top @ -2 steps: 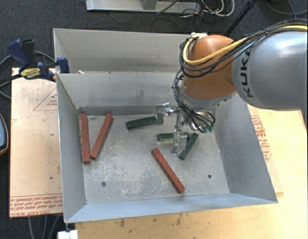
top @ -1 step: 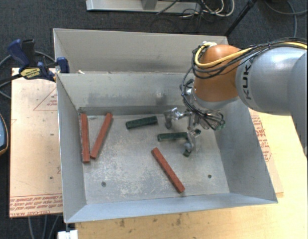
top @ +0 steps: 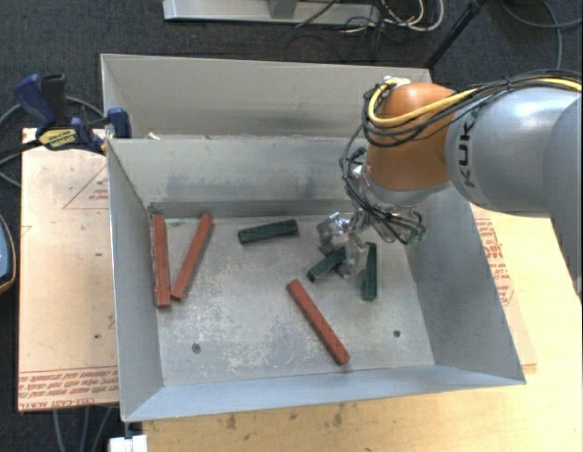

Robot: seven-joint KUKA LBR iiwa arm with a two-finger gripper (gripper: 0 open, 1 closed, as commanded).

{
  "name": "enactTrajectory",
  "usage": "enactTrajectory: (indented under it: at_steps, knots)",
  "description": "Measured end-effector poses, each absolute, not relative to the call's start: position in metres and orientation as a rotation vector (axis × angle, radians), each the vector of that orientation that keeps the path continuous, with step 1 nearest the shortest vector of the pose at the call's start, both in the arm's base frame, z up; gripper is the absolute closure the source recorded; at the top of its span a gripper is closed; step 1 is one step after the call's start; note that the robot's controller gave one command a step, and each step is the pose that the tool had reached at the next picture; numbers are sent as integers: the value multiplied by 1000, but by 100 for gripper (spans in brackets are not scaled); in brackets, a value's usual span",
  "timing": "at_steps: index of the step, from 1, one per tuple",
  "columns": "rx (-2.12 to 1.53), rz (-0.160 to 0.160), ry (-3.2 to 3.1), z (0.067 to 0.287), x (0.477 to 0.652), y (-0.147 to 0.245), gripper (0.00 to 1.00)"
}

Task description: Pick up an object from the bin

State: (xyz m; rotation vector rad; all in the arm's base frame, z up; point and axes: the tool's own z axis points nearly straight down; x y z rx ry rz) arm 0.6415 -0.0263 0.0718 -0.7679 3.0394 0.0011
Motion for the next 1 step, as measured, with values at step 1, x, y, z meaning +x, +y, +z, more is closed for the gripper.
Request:
enactTrajectory:
  at_steps: [1]
  knots:
    - [-714,-6,3048,226,615,-66,100]
